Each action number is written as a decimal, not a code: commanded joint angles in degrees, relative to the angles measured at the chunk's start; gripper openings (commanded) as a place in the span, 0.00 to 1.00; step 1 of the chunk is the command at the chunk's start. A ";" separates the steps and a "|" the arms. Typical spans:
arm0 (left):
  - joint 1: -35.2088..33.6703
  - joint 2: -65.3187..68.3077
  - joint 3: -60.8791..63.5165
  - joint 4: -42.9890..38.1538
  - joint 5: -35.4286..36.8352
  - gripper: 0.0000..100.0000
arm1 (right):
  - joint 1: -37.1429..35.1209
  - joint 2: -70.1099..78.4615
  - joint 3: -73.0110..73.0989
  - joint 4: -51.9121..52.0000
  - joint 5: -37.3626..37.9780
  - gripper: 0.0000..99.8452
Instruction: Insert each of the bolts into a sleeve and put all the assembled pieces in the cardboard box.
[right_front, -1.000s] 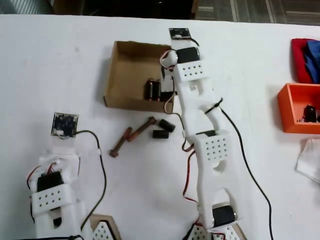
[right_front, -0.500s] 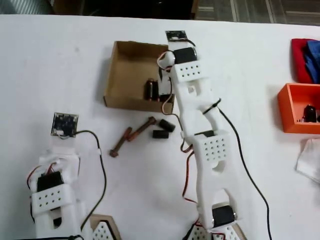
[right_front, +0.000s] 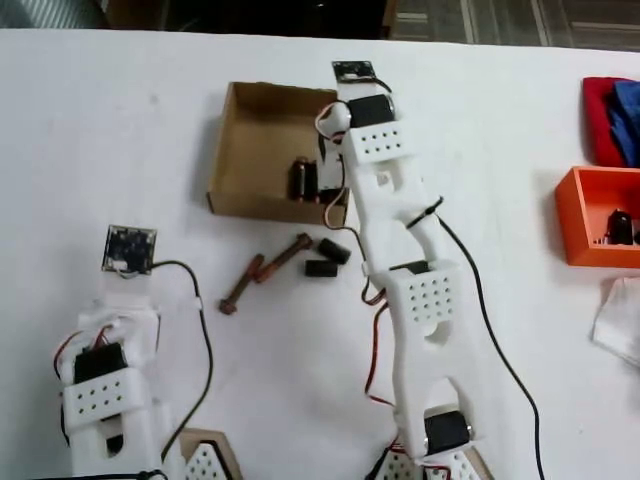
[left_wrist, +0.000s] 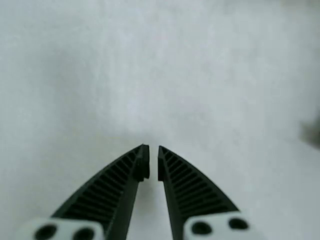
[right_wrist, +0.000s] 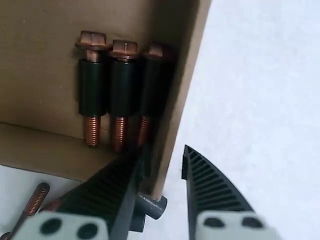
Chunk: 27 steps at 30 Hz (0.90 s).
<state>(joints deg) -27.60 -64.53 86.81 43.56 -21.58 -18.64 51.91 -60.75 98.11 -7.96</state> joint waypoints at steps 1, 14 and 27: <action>0.44 -0.53 -0.22 -0.97 -0.44 0.06 | -0.40 -0.04 -0.62 0.04 -0.35 0.10; 0.44 -0.53 -0.22 -0.97 -0.44 0.06 | -0.13 3.47 -1.05 -2.15 -0.26 0.03; 0.44 -0.53 -0.22 -0.97 -0.44 0.06 | 0.84 3.47 -1.05 -6.55 5.54 0.02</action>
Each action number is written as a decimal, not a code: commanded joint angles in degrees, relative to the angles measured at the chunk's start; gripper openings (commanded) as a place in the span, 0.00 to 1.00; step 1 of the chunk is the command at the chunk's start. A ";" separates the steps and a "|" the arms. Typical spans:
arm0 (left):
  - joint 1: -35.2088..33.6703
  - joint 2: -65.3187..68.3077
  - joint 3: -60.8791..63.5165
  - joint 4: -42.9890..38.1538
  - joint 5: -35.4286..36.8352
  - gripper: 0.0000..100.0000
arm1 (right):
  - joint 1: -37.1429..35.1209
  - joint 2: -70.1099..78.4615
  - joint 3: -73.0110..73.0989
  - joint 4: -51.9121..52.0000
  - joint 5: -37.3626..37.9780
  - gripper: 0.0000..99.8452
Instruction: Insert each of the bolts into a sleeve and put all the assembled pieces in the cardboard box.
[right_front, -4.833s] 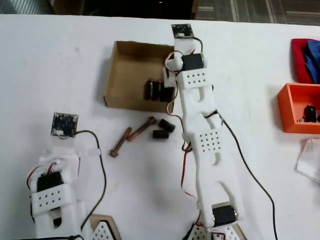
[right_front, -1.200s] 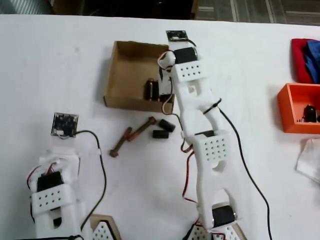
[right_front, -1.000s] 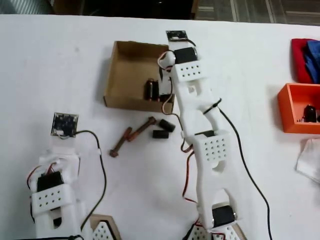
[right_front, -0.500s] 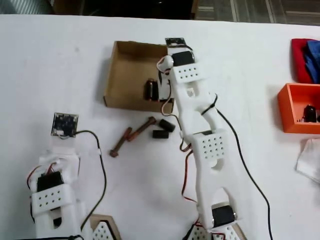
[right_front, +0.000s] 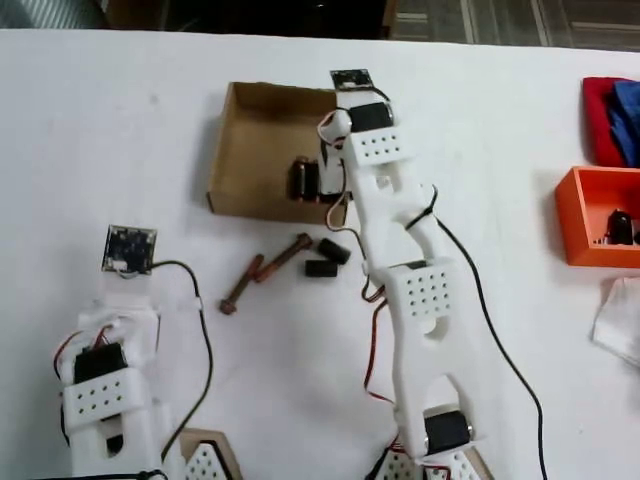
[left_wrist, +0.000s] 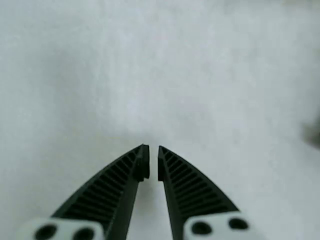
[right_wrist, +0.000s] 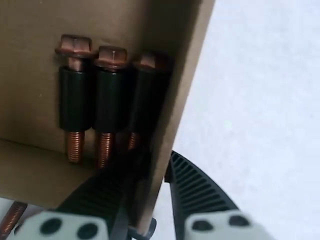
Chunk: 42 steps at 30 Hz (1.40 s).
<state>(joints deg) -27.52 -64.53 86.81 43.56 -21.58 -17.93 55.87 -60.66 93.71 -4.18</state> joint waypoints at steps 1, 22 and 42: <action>0.35 -0.53 -0.22 -0.97 -0.44 0.06 | 0.04 -0.48 -1.14 -2.15 2.29 0.02; 0.35 -0.53 -0.22 -0.97 -0.44 0.06 | 0.84 -0.92 -1.14 -3.30 9.49 0.02; 0.35 -0.53 -0.22 -0.97 -0.44 0.06 | 0.66 -0.84 -14.33 4.26 11.78 0.13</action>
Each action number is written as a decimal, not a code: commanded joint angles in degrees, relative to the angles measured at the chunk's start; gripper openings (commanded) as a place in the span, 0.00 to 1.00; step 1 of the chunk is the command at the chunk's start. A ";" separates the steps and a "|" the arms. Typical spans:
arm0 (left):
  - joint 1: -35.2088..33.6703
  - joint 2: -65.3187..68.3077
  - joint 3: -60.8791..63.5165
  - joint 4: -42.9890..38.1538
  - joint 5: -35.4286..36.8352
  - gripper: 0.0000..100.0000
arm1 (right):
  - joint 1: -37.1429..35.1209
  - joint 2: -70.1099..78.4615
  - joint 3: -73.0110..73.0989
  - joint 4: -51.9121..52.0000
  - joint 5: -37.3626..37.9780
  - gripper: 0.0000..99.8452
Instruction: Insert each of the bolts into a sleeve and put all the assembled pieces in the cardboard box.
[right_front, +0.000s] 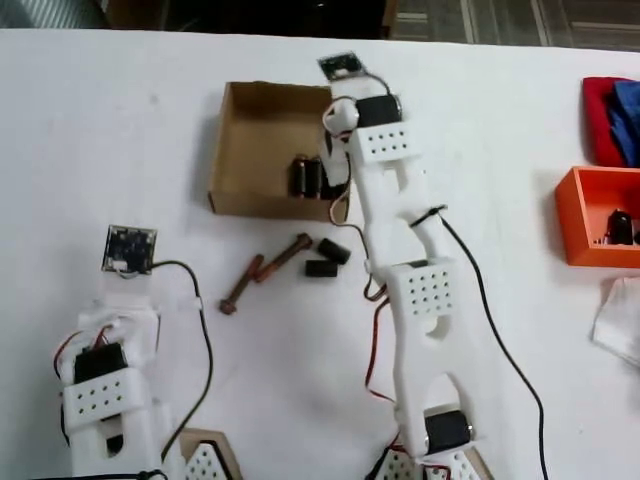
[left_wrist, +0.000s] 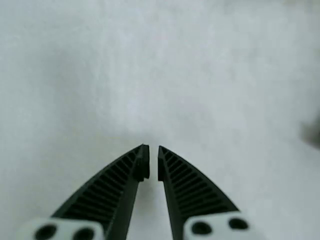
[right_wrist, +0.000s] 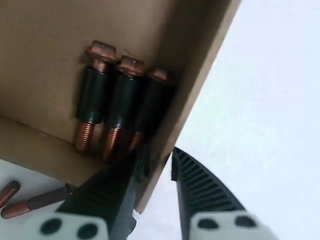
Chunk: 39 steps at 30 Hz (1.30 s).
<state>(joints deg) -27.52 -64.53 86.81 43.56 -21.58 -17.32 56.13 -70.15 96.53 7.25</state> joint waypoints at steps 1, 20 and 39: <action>0.35 -0.53 -0.22 -0.97 -0.44 0.06 | -0.04 -1.01 -5.27 1.80 0.35 0.16; 0.35 -0.53 -0.22 -0.97 -0.44 0.06 | -7.52 -25.98 18.73 4.88 -0.70 0.20; 0.35 -0.53 -0.22 -0.97 -0.44 0.06 | -13.58 -52.70 84.84 -21.76 38.95 0.20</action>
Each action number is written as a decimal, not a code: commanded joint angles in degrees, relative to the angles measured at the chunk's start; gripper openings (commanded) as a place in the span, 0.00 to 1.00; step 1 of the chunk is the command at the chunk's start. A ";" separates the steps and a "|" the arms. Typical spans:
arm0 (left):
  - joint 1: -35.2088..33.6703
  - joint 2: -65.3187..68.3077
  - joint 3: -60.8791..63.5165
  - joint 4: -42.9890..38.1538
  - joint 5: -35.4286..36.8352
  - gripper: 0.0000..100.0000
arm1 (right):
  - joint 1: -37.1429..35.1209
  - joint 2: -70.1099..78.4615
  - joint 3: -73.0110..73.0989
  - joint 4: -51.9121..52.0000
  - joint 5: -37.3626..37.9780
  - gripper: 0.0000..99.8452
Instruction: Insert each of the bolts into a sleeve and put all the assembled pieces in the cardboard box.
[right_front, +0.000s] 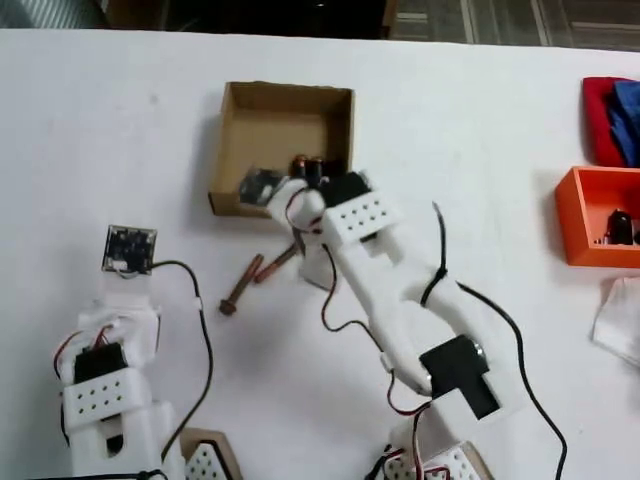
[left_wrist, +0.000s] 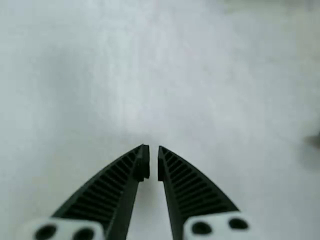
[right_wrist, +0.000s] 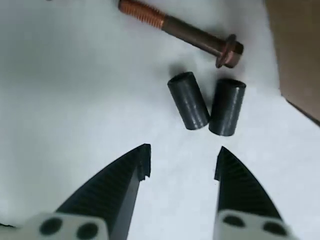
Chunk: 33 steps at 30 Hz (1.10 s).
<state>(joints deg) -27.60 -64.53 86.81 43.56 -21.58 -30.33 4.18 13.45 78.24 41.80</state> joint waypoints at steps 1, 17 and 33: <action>0.44 -0.53 -0.22 -0.97 -0.44 0.06 | -0.66 0.22 1.23 -4.00 5.19 0.20; 0.44 -0.53 -0.22 -0.97 -0.44 0.06 | -1.10 9.63 0.97 -9.71 5.71 0.17; 0.44 -0.53 -0.22 -0.97 -0.44 0.06 | -1.01 19.21 -3.43 -12.79 2.55 0.01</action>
<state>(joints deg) -27.52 -64.53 86.81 43.56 -21.58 -30.59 21.32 11.25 65.85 46.81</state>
